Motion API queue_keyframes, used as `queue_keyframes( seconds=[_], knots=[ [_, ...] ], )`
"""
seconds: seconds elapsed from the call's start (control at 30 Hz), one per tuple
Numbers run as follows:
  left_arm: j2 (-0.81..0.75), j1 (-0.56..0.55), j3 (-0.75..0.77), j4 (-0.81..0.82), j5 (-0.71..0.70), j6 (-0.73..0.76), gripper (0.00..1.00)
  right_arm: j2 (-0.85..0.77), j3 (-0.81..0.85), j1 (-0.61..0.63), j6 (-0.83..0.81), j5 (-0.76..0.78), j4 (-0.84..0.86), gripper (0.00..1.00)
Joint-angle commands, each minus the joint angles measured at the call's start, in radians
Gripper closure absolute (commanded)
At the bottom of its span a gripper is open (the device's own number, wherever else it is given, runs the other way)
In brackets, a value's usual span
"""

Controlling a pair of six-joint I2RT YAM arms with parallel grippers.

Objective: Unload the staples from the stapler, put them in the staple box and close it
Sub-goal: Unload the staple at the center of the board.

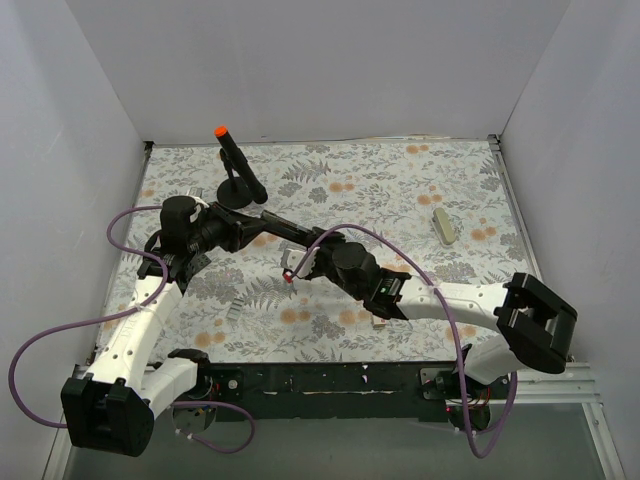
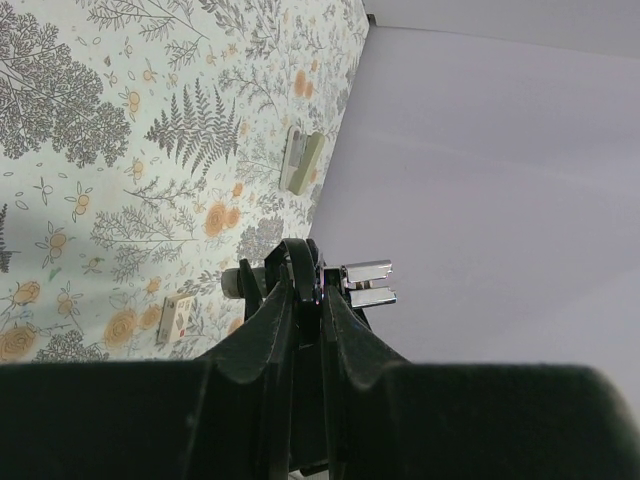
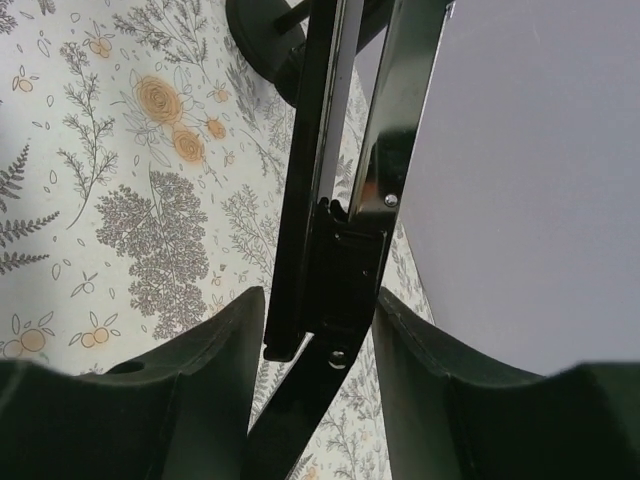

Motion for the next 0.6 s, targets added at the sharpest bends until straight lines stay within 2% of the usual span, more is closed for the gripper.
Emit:
queue_keyframes(
  seconds=[0.0, 0.03, 0.07, 0.13, 0.17, 0.23, 0.33, 0.37, 0.47, 0.57],
  knots=[
    [-0.045, -0.001, 0.034, 0.039, 0.056, -0.038, 1.0, 0.009, 0.032, 0.008, 0.021, 0.005, 0.089, 0.5],
    [-0.046, -0.001, 0.029, 0.057, 0.064, -0.037, 1.0, 0.007, 0.027, 0.01, 0.029, 0.005, 0.097, 0.54],
    [-0.046, 0.0, 0.026, 0.064, 0.07, -0.034, 1.0, 0.004, 0.021, 0.01, 0.035, 0.007, 0.106, 0.64],
    [-0.054, -0.001, 0.023, 0.068, 0.063, -0.014, 1.0, -0.003, 0.003, 0.011, 0.053, 0.002, 0.124, 0.76],
    [-0.059, -0.001, 0.021, 0.068, 0.06, 0.006, 1.0, -0.005, -0.006, 0.01, 0.055, -0.002, 0.13, 0.88],
    [-0.066, -0.001, 0.023, 0.061, 0.046, 0.027, 1.0, -0.012, -0.022, 0.011, 0.056, 0.005, 0.147, 0.96],
    [-0.068, -0.001, 0.021, 0.059, 0.041, 0.063, 0.88, -0.012, -0.04, 0.01, 0.068, 0.037, 0.16, 0.99],
    [-0.066, -0.001, 0.023, 0.058, 0.041, 0.07, 0.76, -0.012, -0.046, 0.01, 0.07, 0.048, 0.157, 0.99],
    [-0.059, -0.001, 0.037, 0.053, 0.043, 0.104, 0.58, -0.005, -0.042, 0.008, 0.085, 0.066, 0.129, 0.99],
    [-0.057, -0.001, 0.046, 0.05, 0.046, 0.121, 0.54, 0.001, -0.042, 0.003, 0.118, 0.094, 0.121, 0.99]
  ],
)
